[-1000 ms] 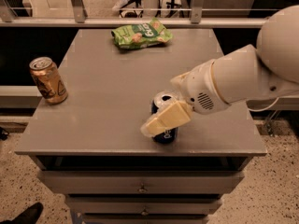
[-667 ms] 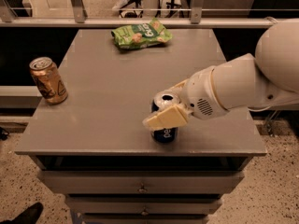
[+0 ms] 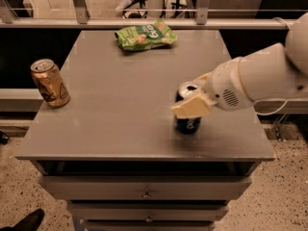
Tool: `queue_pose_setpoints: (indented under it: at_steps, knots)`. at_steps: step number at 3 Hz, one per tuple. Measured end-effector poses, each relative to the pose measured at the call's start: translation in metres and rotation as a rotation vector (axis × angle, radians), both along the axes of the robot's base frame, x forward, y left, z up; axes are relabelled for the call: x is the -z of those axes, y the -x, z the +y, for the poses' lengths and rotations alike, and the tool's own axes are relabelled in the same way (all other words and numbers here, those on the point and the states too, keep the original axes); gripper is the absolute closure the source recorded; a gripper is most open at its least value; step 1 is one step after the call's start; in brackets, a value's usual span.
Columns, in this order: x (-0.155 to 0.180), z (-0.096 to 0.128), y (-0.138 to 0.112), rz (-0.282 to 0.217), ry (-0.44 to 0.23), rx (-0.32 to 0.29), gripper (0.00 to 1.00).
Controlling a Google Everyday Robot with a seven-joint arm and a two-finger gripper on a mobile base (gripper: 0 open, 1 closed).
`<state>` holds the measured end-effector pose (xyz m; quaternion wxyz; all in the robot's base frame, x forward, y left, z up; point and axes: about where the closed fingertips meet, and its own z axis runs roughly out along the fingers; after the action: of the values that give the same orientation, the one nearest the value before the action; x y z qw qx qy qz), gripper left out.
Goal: Move pepsi can near green rice chip bag
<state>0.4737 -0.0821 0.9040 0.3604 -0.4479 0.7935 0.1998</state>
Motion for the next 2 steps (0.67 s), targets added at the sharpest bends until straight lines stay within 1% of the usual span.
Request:
queue_pose_setpoints:
  at_steps: [1, 2]
  knots:
    - [-0.046, -0.068, -0.039, -0.104, 0.045, 0.104, 1.0]
    - [-0.078, -0.08, -0.046, -0.166, 0.044, 0.129, 1.0]
